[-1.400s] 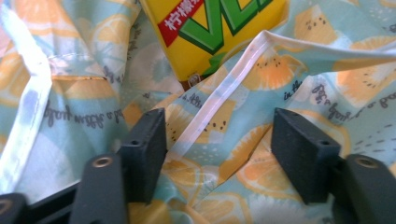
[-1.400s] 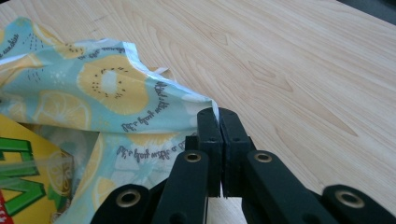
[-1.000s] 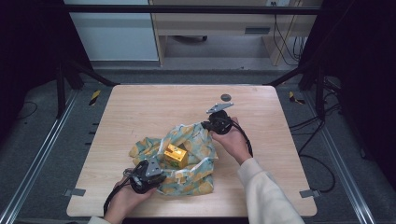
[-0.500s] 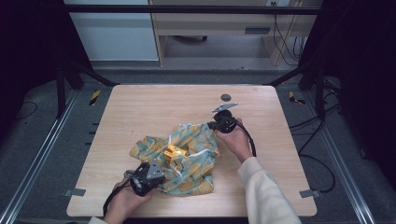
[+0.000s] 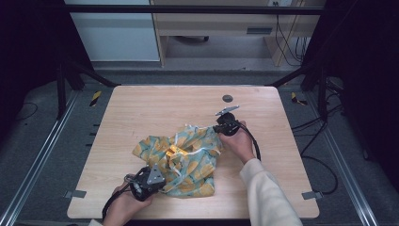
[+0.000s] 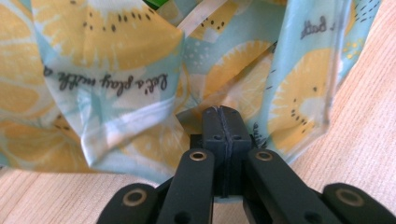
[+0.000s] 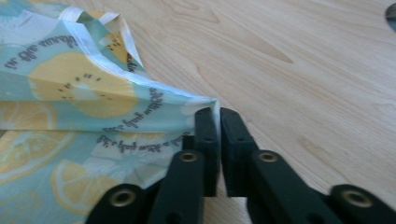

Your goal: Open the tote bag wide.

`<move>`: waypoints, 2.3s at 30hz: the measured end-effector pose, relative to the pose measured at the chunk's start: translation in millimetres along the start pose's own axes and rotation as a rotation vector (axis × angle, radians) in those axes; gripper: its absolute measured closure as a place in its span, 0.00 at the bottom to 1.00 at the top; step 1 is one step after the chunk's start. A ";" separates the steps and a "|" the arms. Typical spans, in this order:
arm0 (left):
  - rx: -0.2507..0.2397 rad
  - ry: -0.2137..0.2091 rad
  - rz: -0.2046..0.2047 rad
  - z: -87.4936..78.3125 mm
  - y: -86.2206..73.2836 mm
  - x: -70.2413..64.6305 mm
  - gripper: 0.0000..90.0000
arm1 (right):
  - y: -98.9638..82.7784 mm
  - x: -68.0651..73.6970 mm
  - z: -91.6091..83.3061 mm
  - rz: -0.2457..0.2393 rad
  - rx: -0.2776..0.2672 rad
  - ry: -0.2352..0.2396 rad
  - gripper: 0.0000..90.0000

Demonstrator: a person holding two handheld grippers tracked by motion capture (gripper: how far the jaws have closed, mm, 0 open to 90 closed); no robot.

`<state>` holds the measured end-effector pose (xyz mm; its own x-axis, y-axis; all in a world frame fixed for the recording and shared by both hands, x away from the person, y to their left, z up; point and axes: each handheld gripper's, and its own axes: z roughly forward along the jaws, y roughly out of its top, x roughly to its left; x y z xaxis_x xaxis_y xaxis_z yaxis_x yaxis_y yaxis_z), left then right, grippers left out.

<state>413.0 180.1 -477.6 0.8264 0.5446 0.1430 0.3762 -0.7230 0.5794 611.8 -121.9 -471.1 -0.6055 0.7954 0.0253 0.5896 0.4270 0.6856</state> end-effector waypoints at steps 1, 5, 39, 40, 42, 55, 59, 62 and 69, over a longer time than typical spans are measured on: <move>-0.020 0.024 0.006 -0.9 0.0 0.1 0.99 | 0.1 0.8 -4.3 -0.002 -0.014 -0.005 0.82; -0.056 0.037 0.002 -3.1 1.2 -1.0 0.89 | 4.4 7.1 -17.0 -0.009 -0.039 0.012 0.69; -0.170 0.327 -0.137 -19.9 -3.9 38.3 0.42 | -77.2 100.2 -107.1 -0.201 -0.136 0.155 0.29; -0.161 0.323 -0.140 -19.4 -4.6 38.6 0.40 | -79.2 98.7 -105.4 -0.200 -0.127 0.136 0.26; -0.157 0.309 -0.150 -17.9 -7.1 38.6 0.40 | -83.4 96.8 -101.2 -0.194 -0.105 0.120 0.24; -0.056 0.223 -0.135 -7.6 -7.5 35.0 0.75 | -100.8 92.6 -89.6 -0.173 0.004 0.112 0.75; -0.033 0.211 -0.114 -8.2 -8.0 35.5 0.91 | -102.8 88.1 -89.5 -0.186 0.009 0.115 0.98; 0.005 0.225 -0.093 -6.5 -9.1 35.9 0.97 | -104.0 82.2 -87.1 -0.184 0.031 0.115 1.00; 0.069 0.252 -0.052 -5.0 -11.1 38.7 1.00 | -108.0 66.3 -80.8 -0.159 0.079 0.108 1.00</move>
<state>438.7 211.3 -474.5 0.6781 0.6644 0.3143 0.4504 -0.7135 0.5367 464.8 -150.1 -484.7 -0.7455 0.6665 0.0023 0.5198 0.5792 0.6280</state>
